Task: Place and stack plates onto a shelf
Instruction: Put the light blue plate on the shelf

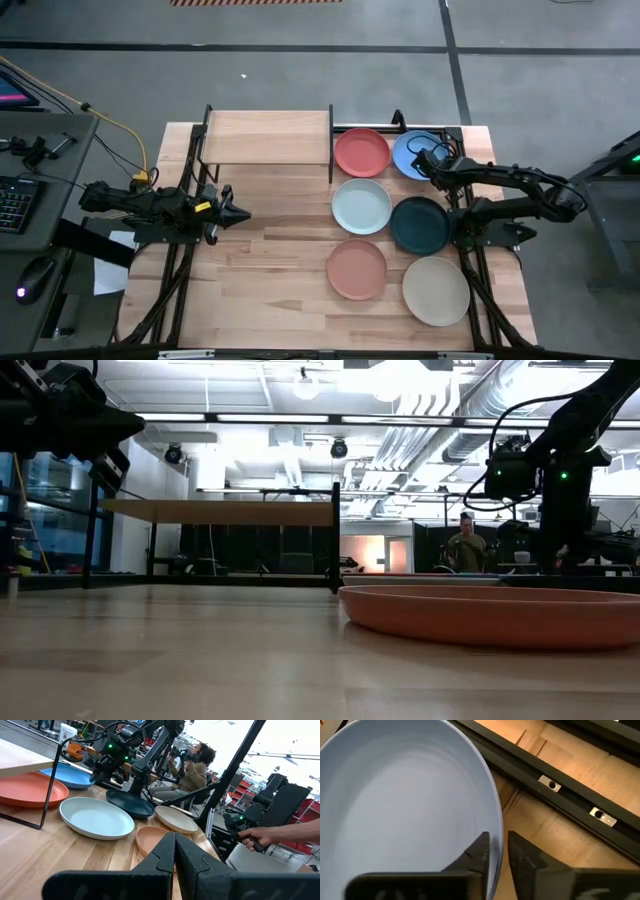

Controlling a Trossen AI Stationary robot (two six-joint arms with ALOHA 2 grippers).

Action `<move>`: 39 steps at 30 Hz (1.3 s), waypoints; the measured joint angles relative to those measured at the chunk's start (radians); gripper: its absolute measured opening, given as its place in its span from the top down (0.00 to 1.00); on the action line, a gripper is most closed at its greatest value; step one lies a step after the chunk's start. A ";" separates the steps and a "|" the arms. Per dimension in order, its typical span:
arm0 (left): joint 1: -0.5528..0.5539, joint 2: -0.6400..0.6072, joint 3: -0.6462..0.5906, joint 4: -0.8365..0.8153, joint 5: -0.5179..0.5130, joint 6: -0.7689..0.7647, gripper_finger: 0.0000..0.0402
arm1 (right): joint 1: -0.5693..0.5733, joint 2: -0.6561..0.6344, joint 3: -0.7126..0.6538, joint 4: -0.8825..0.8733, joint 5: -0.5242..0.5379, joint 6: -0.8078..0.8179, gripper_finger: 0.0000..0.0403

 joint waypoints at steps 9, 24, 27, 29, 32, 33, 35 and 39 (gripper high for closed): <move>0.000 0.000 0.000 0.000 0.000 0.000 1.00 | -0.054 0.013 0.000 0.016 -0.028 0.000 0.65; 0.000 0.000 0.000 0.000 0.000 0.000 1.00 | -0.096 0.107 0.003 0.142 -0.071 -0.026 0.81; 0.000 0.000 0.000 0.000 0.000 0.000 1.00 | -0.096 0.094 0.002 0.151 -0.064 -0.025 0.93; 0.000 0.000 0.000 0.000 0.000 0.000 1.00 | -0.088 0.066 -0.001 0.157 -0.057 -0.030 0.98; 0.000 0.000 0.000 0.000 0.000 0.000 1.00 | -0.075 0.007 0.007 0.137 -0.033 -0.048 0.98; 0.000 0.000 0.000 0.000 0.000 0.000 1.00 | -0.070 -0.015 0.015 0.147 -0.016 -0.062 0.99; 0.000 0.000 0.000 0.000 0.000 0.000 1.00 | -0.062 -0.059 0.035 0.178 0.015 -0.090 1.00; 0.000 0.000 0.000 0.000 0.000 0.000 1.00 | -0.060 -0.133 0.061 0.155 0.032 -0.184 1.00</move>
